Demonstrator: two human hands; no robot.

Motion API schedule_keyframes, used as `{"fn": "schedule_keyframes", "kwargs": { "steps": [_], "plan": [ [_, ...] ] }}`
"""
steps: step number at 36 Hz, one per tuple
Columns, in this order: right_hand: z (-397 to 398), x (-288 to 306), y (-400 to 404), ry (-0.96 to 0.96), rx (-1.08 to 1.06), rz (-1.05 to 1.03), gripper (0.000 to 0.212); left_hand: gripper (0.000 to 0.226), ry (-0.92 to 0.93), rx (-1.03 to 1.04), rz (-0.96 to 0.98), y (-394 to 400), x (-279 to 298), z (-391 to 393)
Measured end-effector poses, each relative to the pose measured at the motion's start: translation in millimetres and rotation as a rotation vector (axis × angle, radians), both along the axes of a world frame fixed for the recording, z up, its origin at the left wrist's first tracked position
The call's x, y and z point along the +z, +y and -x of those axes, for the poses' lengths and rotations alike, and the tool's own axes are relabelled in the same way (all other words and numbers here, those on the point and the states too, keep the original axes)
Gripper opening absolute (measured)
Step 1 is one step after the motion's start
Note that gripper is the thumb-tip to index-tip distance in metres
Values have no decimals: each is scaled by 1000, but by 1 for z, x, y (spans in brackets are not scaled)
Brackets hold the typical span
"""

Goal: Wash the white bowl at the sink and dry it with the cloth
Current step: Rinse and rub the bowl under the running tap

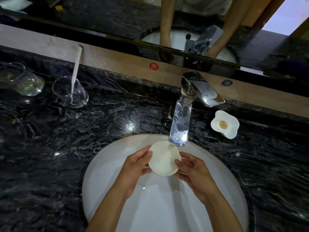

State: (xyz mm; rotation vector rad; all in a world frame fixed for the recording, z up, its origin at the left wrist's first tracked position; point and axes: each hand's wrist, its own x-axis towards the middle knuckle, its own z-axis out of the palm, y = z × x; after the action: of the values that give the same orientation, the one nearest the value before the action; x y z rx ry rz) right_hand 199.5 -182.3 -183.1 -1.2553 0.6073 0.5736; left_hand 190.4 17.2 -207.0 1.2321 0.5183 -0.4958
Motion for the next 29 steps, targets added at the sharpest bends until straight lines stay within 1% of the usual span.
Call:
{"fn": "schedule_keyframes", "kwargs": {
  "steps": [3, 5, 7, 9, 11, 14, 15, 18, 21, 23, 25, 27, 29],
  "plan": [
    [6, -2, 1, -19, -63, -6, 33, 30, -17, -11, -61, 1, 3, -3],
    [10, -3, 3, -79, -59, 38, 41, 31, 8, -10, -57, 0, 4, -4],
    [14, -3, 8, -146, -26, 123, 51, 32, 46, -29, -17, -2, 6, -5],
    [17, -3, 15, -199, 4, 228, 59, 32, 118, -31, 63, -5, 10, -7],
    [20, -1, 22, -260, 36, 329, 59, 37, 194, -30, 126, -9, 14, -8],
    [25, 1, 31, -365, 60, 409, 57, 59, 275, -37, 168, -14, 18, -9],
    [26, 1, 33, -394, 65, 436, 58, 63, 294, -28, 190, -16, 19, -10],
    [32, -2, 37, -461, 77, 523, 61, 63, 327, 12, 256, -21, 26, -16],
    [36, -4, 39, -533, 108, 628, 62, 63, 305, -27, 256, -25, 25, -21],
    [37, -4, 38, -543, 111, 640, 55, 58, 303, -22, 275, -27, 25, -22],
    [37, -4, 35, -533, 111, 609, 40, 46, 278, -11, 271, -28, 24, -23],
    [36, -2, 32, -509, 80, 524, 20, 35, 252, -13, 284, -28, 22, -24],
    [34, 0, 29, -462, 52, 437, 9, 31, 228, -24, 296, -29, 21, -24]
  ]
}}
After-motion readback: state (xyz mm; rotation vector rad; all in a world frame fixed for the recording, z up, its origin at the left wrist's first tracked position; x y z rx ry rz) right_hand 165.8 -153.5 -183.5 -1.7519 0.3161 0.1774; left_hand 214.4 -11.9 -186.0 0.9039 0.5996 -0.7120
